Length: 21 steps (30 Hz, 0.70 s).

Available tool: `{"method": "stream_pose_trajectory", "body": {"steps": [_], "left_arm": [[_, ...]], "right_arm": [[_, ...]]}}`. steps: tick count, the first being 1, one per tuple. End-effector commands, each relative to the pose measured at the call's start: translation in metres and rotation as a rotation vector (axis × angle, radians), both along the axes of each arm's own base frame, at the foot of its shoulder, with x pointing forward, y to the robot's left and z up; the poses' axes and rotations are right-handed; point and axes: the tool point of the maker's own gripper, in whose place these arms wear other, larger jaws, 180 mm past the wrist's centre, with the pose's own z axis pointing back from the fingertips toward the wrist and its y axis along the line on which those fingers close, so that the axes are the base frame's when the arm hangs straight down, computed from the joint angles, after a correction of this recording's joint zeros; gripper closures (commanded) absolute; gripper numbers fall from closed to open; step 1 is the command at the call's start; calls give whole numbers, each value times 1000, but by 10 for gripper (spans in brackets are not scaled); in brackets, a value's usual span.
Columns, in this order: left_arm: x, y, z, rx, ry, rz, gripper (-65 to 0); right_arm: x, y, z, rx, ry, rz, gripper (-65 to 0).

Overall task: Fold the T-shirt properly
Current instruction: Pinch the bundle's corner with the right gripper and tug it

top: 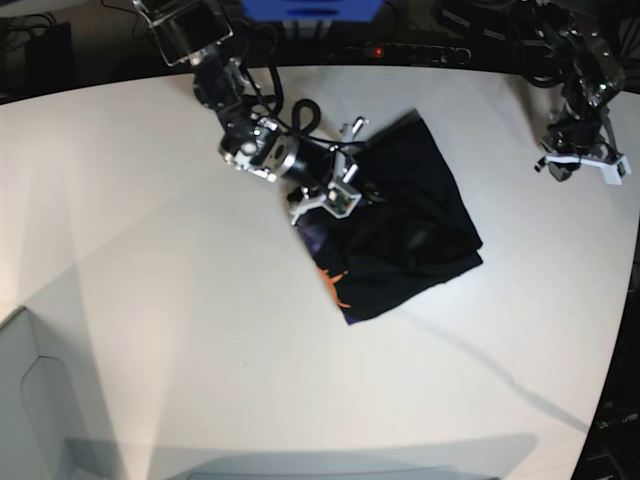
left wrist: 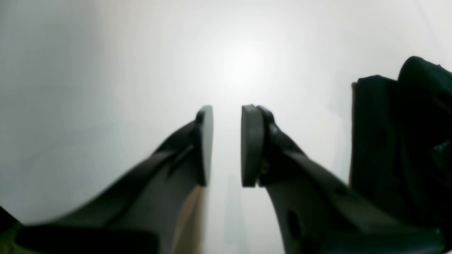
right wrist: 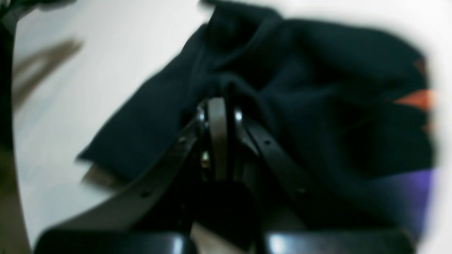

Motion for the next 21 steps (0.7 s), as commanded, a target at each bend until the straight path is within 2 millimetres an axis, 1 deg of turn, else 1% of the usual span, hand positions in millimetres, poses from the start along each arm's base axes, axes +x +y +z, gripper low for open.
{"method": "stream_pose_trajectory", "body": {"steps": [1,2,4,7,9,11,14,16,19,21], "left_arm": [[7,4,13,28,-40,-8,-139],[8,4,14,28,-41,-8,-139],[9,4,14,27,-43,-9,-139],[9,4,14,26,-43,-10,-139],[9,4,14,26,-43,-10,-139],[10,4,14,26,-44,-10,-139],[10,4,14,26,-44,-10,-139],[10,4,14,26,-44,-10,-139],[10,4,14,26,-44,-10,-139],[10,4,14,26,-44,-10,-139]], "right_arm": [[2,7,11,55,-14,7,0],[-1,7,4,44,4,14,0],[-4,8,-5,32,25,19,0],[-4,6,-7,25,31,17,-8],[5,5,-3,22,12,9,-76],[12,5,1,20,-3,8,-169],[18,4,4,16,-19,8,-285],[19,4,5,16,-22,8,-349],[19,4,4,15,-21,10,-410],[18,0,1,4,-19,10,-430]]}}
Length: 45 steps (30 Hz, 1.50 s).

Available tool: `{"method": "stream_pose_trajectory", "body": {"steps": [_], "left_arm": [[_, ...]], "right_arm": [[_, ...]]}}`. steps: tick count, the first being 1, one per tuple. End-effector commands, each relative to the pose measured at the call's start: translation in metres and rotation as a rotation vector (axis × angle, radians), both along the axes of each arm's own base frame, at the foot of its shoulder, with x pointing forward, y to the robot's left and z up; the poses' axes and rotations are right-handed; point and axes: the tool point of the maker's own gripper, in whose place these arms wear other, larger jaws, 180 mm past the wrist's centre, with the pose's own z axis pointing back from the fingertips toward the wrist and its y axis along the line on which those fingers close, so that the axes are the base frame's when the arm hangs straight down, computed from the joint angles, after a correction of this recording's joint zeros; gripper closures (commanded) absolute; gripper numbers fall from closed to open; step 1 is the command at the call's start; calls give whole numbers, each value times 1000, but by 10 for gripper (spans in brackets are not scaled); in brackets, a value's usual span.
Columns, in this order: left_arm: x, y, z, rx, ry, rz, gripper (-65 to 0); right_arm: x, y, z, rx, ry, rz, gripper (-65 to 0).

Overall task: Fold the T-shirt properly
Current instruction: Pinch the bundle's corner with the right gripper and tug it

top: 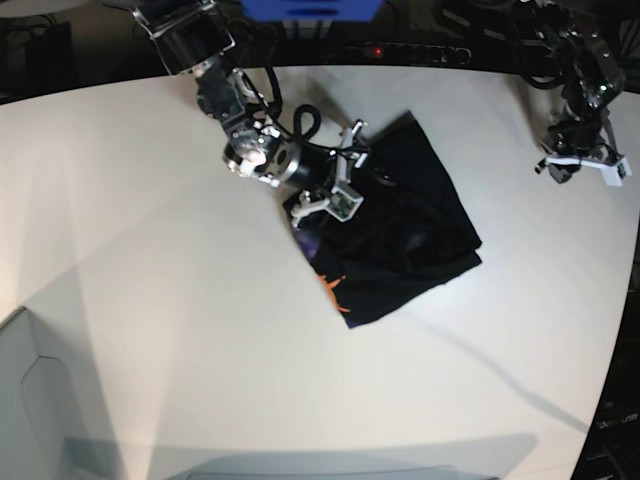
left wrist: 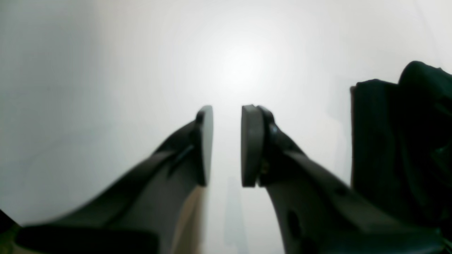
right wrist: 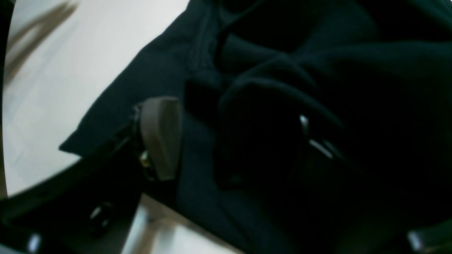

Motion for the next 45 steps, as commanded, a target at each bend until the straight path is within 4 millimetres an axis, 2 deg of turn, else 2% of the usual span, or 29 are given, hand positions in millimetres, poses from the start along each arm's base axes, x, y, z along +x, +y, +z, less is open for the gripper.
{"method": "stream_pose_trajectory", "body": {"steps": [1,5,12,18,21,25,29,31,36,40,45], "left_arm": [[7,4,13,27,-37,-9,-139],[7,3,13,25,-38,-9,-139],[8,3,13,27,-40,-9,-139],[12,1,22,39,-61,-20,-139],[14,-4,20,18,-73,-11,-139],[15,-9,17,2,-77,-6,-139],[15,-9,17,2,-77,-6,-139],[14,-9,16,2,-74,-6,-139],[12,-8,16,3,-69,-4,-139],[12,-8,16,4,-70,-3,-139],[11,-7,16,4,-70,-2,-139]], "right_arm": [[8,2,15,42,-35,1,-434],[9,-7,15,29,-50,-2,-434],[-4,-23,51,44,-159,9,-434],[-15,-32,75,54,-228,23,-434],[-1,-45,92,63,-277,-25,-435],[30,-53,115,92,-329,-110,-435],[47,-51,109,95,-313,-130,-435],[51,-48,100,88,-288,-127,-435],[52,-40,72,81,-200,-133,-435],[53,-40,57,67,-160,-136,-434],[51,-39,55,68,-153,-130,-423]]}}
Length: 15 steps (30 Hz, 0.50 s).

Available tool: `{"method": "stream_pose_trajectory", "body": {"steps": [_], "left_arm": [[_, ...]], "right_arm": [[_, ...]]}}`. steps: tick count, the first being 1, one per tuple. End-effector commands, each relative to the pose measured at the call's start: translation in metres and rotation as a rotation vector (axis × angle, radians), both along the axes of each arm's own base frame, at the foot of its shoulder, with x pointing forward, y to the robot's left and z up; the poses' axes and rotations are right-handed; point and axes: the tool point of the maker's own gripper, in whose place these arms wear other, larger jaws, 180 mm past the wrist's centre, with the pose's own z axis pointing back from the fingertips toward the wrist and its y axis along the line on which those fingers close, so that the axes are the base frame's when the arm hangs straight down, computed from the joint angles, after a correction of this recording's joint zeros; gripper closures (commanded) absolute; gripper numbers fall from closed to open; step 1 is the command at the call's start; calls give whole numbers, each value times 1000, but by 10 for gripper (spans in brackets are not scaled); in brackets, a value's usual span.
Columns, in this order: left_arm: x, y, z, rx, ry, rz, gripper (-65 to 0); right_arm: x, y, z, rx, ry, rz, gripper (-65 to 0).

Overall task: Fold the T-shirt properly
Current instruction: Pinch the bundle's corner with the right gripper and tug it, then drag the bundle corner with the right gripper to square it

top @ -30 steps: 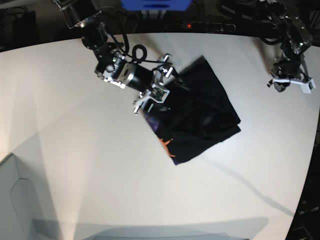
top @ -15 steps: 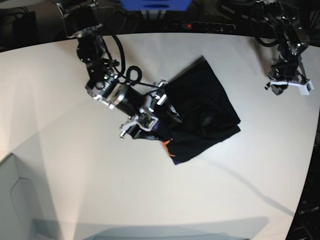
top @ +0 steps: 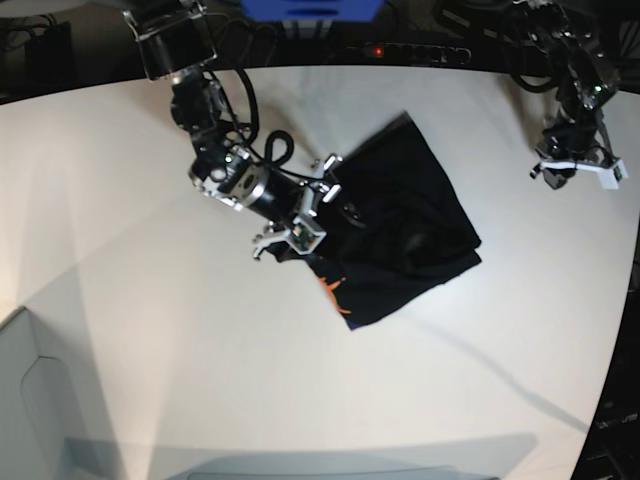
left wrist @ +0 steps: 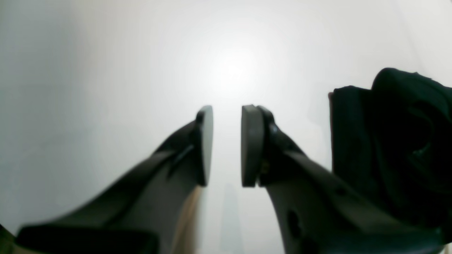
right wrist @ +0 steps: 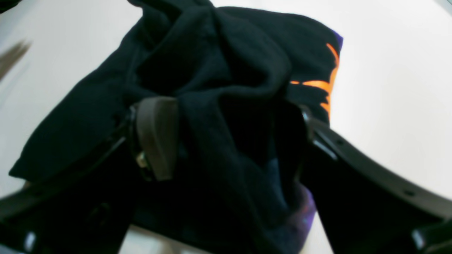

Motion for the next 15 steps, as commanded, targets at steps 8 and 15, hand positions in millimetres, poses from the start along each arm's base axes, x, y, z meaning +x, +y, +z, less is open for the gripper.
{"method": "stream_pose_trajectory", "body": {"steps": [8,15], "left_arm": [[4,4,12,26,-31,-5,-139],[7,3,12,26,-36,-9,-139]], "right_arm": [[2,8,22,62,-46,28,-67],[-17,10,47,99,-99,31,0]]}}
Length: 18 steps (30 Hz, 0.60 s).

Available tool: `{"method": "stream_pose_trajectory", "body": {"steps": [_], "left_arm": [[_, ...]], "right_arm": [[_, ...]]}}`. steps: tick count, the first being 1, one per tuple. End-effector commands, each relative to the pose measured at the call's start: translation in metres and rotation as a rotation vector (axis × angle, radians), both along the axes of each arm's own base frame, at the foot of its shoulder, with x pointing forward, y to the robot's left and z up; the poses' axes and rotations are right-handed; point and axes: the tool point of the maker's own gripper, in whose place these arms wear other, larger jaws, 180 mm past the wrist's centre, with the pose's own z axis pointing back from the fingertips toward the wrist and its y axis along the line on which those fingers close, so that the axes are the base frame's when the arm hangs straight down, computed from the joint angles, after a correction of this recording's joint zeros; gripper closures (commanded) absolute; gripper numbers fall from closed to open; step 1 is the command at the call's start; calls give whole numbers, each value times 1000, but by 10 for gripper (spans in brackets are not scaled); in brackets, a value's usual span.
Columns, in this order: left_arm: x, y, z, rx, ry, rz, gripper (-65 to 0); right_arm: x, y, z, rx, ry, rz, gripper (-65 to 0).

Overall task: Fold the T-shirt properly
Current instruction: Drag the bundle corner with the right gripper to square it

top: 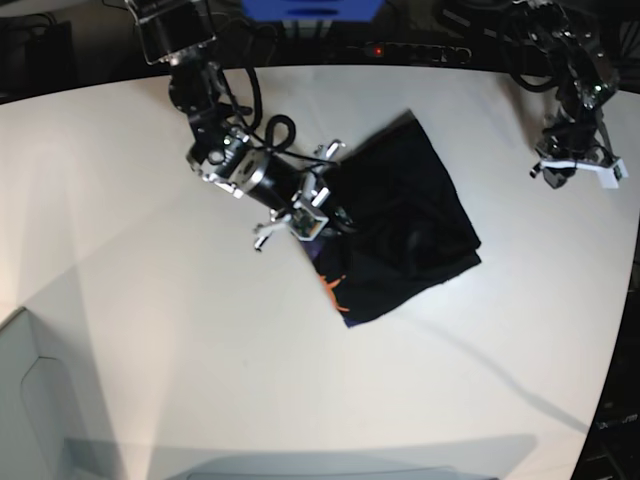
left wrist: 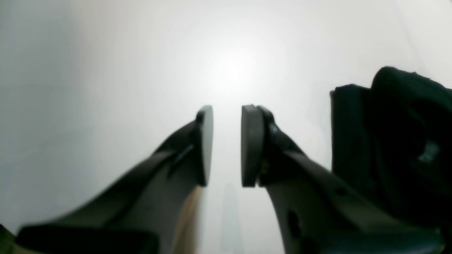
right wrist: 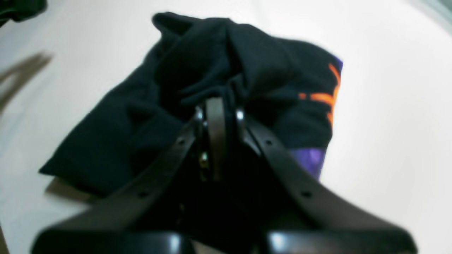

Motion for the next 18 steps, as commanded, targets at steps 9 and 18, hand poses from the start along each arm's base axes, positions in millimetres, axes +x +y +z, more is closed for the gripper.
{"method": "stream_pose_trajectory", "body": {"steps": [9,18], "left_arm": [[8,3,13,26,-40,-8,-139],[18,-30,-4,-12,-10,-98,-138]], "right_arm": [[-23,6,7,69,7,22,0],[-48,23,-1,40,20,126,0]]}}
